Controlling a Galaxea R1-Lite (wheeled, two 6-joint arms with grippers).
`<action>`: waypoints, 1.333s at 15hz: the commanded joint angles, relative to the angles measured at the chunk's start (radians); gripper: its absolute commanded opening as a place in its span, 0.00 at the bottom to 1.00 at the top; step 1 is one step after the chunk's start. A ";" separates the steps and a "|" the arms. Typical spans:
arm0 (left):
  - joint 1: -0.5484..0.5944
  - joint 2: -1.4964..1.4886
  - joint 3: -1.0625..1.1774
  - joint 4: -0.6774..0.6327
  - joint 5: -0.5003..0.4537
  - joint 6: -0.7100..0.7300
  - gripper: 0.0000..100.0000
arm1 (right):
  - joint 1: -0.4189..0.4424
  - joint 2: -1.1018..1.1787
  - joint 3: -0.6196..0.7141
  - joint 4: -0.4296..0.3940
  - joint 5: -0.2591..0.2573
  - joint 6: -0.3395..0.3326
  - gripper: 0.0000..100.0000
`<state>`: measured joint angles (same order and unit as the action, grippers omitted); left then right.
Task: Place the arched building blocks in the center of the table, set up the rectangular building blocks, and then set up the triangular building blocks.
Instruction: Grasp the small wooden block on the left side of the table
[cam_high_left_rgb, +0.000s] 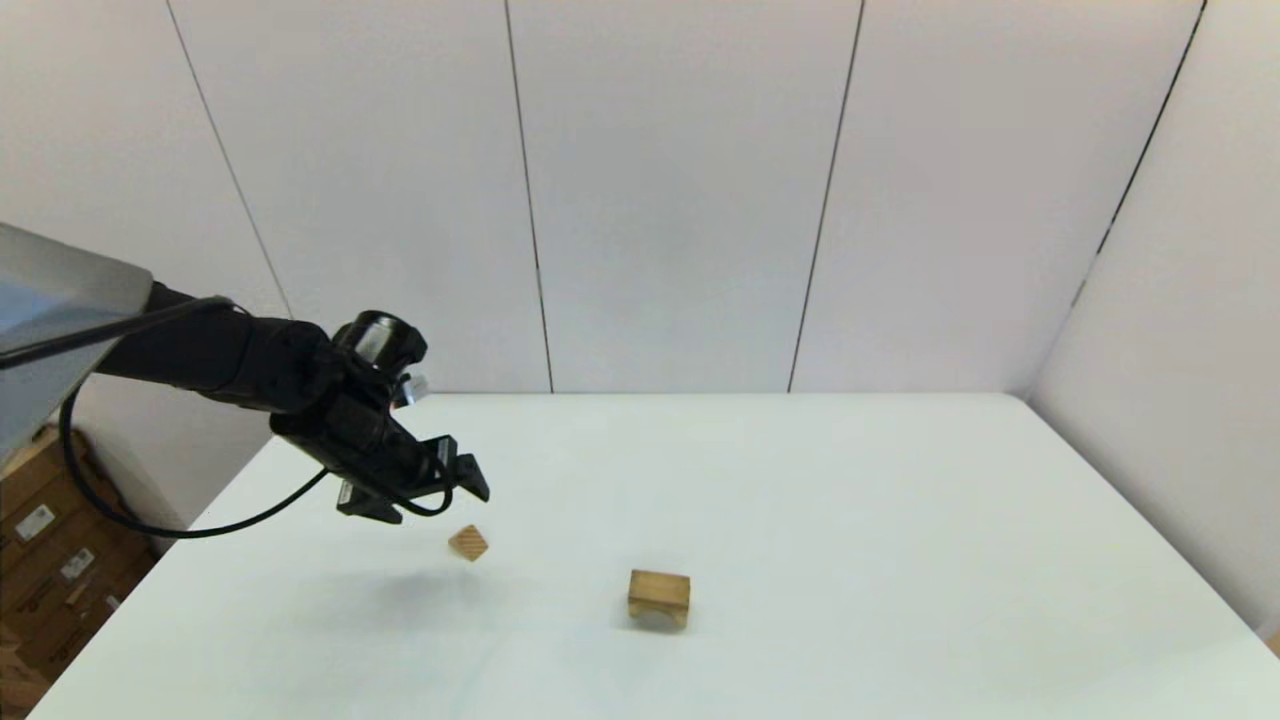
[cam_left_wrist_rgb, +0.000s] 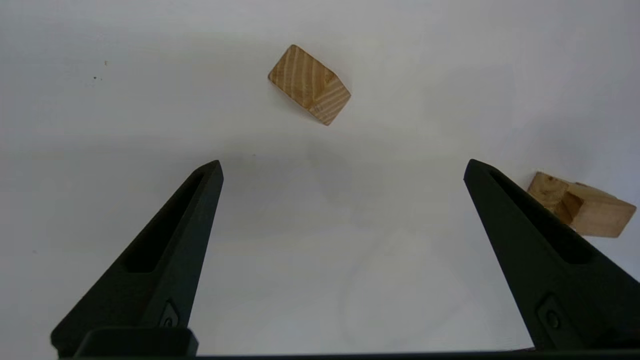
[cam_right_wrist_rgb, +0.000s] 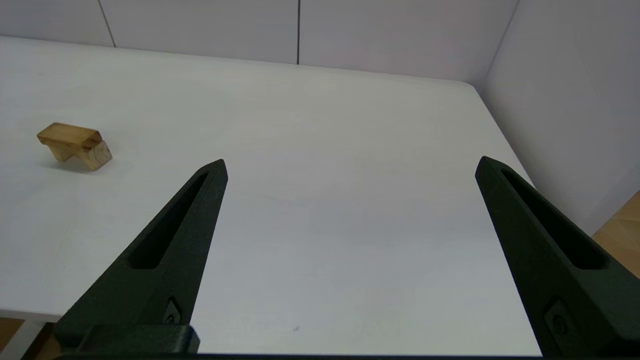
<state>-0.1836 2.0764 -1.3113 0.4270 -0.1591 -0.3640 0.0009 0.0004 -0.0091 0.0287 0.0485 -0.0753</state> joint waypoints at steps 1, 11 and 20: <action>-0.011 0.053 -0.051 0.056 0.078 -0.136 1.00 | 0.001 -0.002 0.000 0.000 0.001 -0.001 1.00; -0.050 0.182 -0.304 0.265 0.099 -0.596 1.00 | 0.001 -0.002 0.000 0.000 0.001 -0.001 1.00; -0.050 0.314 -0.411 0.380 0.109 -0.671 1.00 | -0.001 -0.002 0.000 0.000 0.001 0.000 1.00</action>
<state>-0.2332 2.3640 -1.7087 0.7830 -0.0500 -1.0285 0.0009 0.0004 -0.0091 0.0291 0.0485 -0.0745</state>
